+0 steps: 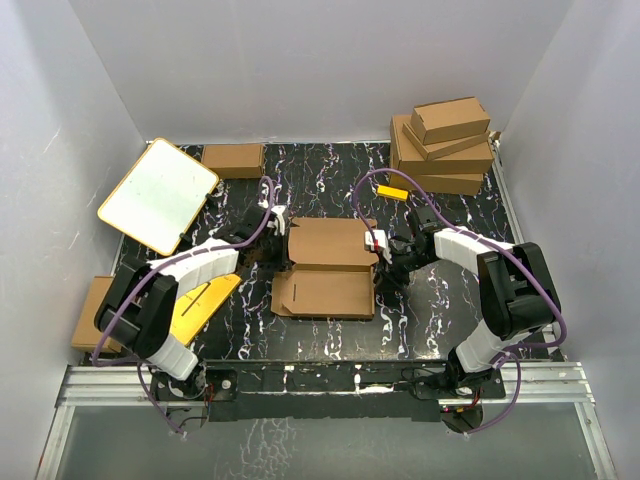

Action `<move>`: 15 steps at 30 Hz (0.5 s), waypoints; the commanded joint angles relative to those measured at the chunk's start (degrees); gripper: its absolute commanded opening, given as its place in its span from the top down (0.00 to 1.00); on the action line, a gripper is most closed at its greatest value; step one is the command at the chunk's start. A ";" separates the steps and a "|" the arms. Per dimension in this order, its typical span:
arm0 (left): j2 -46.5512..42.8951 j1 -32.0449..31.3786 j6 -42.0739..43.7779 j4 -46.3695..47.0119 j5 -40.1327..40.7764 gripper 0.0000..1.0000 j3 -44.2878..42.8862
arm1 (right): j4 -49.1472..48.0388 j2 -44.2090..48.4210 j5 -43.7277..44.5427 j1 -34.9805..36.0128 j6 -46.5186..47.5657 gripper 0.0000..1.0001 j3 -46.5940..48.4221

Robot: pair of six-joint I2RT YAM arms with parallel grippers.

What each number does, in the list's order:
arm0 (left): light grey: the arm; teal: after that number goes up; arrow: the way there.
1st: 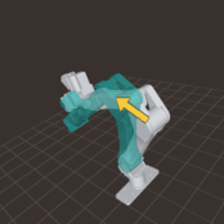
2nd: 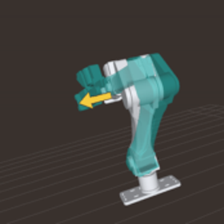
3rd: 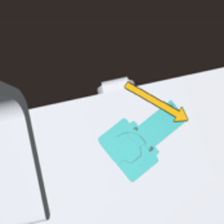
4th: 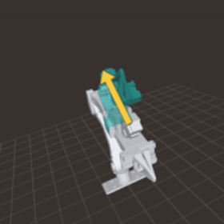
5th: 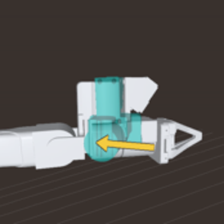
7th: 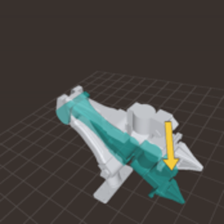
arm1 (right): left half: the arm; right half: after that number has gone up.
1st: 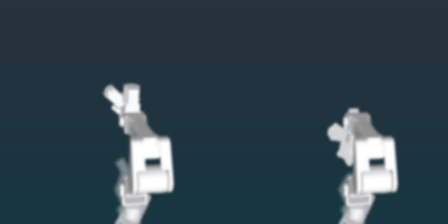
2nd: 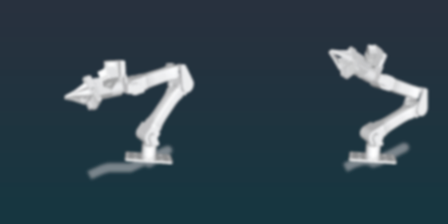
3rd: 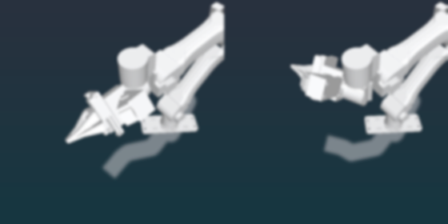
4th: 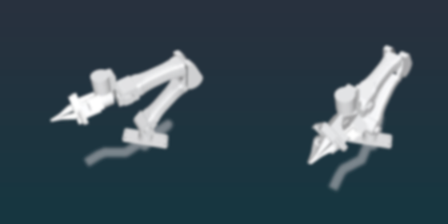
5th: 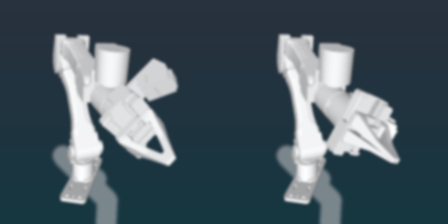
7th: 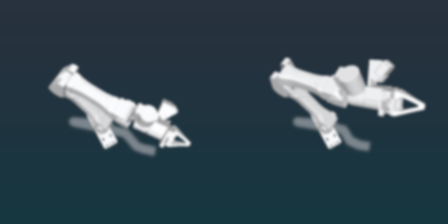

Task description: Fold the paper box

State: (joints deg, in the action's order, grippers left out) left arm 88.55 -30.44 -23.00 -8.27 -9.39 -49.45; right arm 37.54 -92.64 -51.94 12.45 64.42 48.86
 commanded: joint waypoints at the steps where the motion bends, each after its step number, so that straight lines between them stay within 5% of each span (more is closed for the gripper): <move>1: 1.06 0.40 -0.56 2.37 -4.17 0.92 -0.46 | -0.71 0.23 -1.54 0.37 1.34 0.67 0.71; 15: 2.05 0.38 -2.39 1.78 -5.37 0.92 -0.28 | -0.49 0.27 -1.69 0.34 1.34 0.66 0.87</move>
State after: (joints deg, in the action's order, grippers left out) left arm 91.98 -30.20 -25.08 -4.93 -14.76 -49.39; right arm 37.58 -92.64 -51.94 12.45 64.42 48.86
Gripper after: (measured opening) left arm 0.058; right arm 0.337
